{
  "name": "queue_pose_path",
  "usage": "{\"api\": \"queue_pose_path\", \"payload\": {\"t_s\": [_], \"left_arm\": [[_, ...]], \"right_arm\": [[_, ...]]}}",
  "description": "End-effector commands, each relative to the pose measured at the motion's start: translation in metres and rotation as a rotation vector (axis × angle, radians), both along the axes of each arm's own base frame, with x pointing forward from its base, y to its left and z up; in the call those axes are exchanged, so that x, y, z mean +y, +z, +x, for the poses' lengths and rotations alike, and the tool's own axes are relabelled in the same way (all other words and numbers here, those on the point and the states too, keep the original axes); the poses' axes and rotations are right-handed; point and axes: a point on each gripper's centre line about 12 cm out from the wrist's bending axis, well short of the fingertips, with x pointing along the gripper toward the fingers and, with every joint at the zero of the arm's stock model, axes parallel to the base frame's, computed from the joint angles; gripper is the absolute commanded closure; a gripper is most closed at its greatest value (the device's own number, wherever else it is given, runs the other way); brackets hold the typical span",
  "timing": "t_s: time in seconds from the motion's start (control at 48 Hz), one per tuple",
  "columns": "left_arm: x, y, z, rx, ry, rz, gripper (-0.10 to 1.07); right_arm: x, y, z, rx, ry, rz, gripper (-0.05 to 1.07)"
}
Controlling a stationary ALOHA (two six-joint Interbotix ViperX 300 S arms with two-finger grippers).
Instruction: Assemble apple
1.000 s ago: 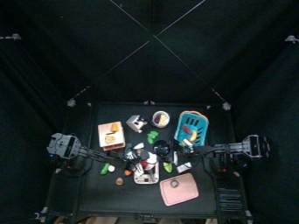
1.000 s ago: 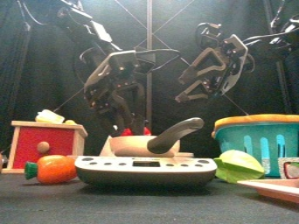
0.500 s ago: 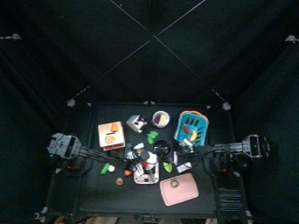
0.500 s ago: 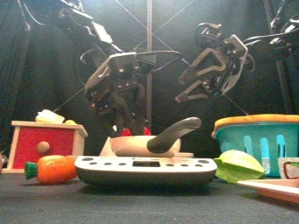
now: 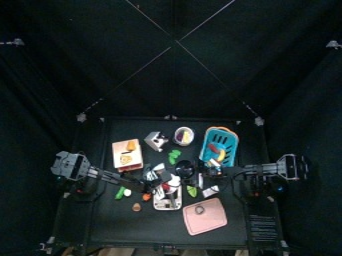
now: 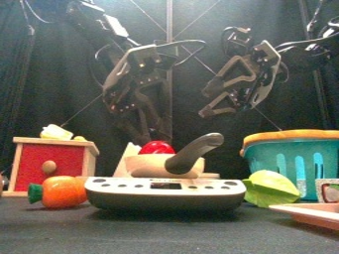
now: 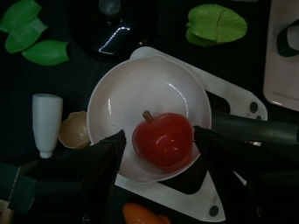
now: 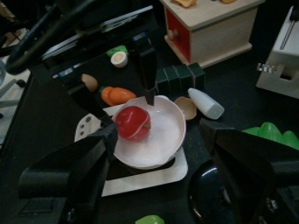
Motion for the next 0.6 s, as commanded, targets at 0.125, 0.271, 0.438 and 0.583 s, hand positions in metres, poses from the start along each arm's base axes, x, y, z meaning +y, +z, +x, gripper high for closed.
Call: {"api": "queue_pose_path", "payload": {"t_s": [0.125, 0.271, 0.438, 0.583], "left_arm": [[0.006, 0.027, -0.002, -0.093, -0.016, 0.006, 0.02], [0.009, 0.029, -0.003, -0.131, -0.026, -0.017, 0.02], [0.017, 0.026, -0.016, -0.181, -0.052, -0.043, 0.02], [0.024, 0.029, -0.034, -0.255, -0.085, -0.080, 0.02]], "right_arm": [[0.000, 0.009, 0.002, -0.027, 0.002, -0.004, 0.00], [-0.001, 0.009, 0.002, -0.025, -0.003, -0.004, 0.00], [-0.002, 0.008, 0.002, -0.017, -0.008, 0.000, 0.00], [-0.001, 0.009, 0.004, -0.019, -0.018, 0.021, 0.00]]}}
